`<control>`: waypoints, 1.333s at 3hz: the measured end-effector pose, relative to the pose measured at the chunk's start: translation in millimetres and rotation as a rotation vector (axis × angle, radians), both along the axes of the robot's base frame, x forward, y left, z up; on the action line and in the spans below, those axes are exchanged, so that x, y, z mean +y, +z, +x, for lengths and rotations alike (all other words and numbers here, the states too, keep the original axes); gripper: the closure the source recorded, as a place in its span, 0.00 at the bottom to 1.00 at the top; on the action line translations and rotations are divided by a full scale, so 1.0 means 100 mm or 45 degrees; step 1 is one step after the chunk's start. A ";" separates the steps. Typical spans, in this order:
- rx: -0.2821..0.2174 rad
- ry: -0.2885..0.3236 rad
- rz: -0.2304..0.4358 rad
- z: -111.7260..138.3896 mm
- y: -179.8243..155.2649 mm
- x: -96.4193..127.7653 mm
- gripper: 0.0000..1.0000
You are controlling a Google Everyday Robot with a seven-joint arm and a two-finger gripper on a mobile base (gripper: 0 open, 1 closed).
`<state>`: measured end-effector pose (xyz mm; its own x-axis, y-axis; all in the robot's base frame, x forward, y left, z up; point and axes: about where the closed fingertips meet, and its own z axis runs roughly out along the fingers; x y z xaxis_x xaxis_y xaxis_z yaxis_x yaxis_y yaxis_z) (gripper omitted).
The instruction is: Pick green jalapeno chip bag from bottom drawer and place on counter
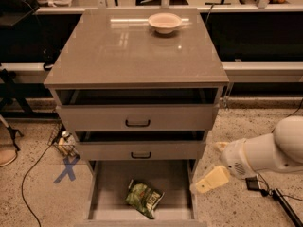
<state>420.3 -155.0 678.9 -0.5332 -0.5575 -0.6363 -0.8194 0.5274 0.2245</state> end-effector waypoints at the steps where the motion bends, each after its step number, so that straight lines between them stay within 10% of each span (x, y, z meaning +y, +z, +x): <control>1: -0.019 -0.022 0.073 0.25 -0.64 0.32 0.00; 2: -0.030 -0.045 0.185 0.52 -1.21 0.73 0.00; 4: 0.004 -0.056 0.208 0.53 -1.58 0.80 0.00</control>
Offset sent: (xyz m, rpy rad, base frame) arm 0.0870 0.1189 -0.1953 0.2604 -0.0261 -0.0692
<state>473.4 -75.2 520.5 -0.5570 -0.4228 -0.7149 -0.7954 0.5194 0.3125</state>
